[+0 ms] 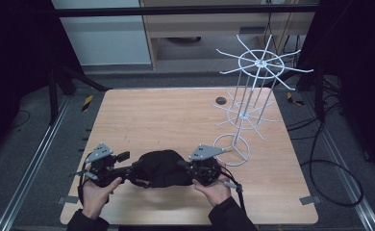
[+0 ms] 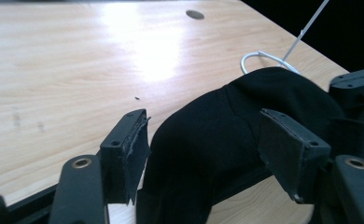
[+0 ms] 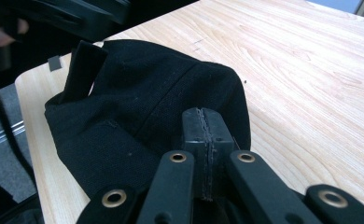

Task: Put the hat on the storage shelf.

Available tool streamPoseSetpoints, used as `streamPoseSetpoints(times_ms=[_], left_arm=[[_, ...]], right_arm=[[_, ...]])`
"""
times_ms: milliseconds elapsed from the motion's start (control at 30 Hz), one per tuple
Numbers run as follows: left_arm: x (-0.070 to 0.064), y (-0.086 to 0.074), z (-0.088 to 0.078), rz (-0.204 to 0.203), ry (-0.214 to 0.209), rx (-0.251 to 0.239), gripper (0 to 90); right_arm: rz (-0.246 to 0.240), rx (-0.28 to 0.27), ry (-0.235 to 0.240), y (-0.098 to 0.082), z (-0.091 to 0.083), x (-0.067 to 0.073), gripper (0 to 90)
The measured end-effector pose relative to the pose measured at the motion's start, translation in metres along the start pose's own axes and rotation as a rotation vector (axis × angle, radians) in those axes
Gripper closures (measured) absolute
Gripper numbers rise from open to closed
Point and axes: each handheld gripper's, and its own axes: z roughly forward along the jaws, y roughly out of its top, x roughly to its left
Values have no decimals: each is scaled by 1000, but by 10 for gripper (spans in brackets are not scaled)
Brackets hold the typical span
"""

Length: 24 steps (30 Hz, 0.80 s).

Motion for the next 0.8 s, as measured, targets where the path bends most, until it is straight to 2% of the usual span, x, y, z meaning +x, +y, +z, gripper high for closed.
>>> streamPoseSetpoints(times_ms=[100,167,200,233,300,333,367,400,433,467,500,533,567,600,633,667,700,733,767,800], left_arm=[[1,-3,5,-13,-25,16,344],[1,-8,11,-32,-62,45,348],[0,-14,15,-37,-80,79,361],[0,-14,15,-37,-80,79,377],[-2,-20,21,-39,-94,111,408],[-4,-23,24,-30,-92,128,502],[-5,-24,26,-23,-89,132,502],[-7,-22,26,-16,-93,131,660],[-7,-22,26,-16,-93,131,708],[-10,-18,24,7,-75,121,772],[-10,-18,24,7,-75,121,809],[-11,-14,22,17,-60,89,839],[-11,-14,22,17,-60,89,848],[-11,-12,20,33,-40,56,848],[-12,-11,17,42,-20,25,856],[-11,-10,12,61,12,-25,858],[-11,-10,12,61,12,-25,858],[-11,-11,7,70,33,-64,858],[-10,-16,4,77,44,-69,858],[-10,-18,3,78,42,-64,857]], right_arm=[[-7,5,2,-1,0,1,900],[-10,8,5,-2,0,1,900],[-7,10,5,-4,1,2,900],[-7,10,5,-4,1,2,900],[-9,12,7,-6,2,2,900],[-13,17,5,-8,3,3,900],[-13,17,5,-8,3,3,900],[-12,17,5,-10,3,3,900],[-12,17,5,-10,3,3,900],[-19,18,4,-9,4,4,900],[-19,18,4,-9,4,4,900],[-31,17,-3,-8,6,4,900],[-31,17,-3,-8,6,4,900],[-40,11,-10,-6,7,5,900],[-66,-13,-38,-2,10,5,900],[-85,-29,-52,-1,12,6,900],[-85,-29,-52,-1,12,6,900],[-103,-40,-64,0,14,6,900],[-160,-60,-99,1,24,5,900],[-157,-54,-100,0,29,4,900]])
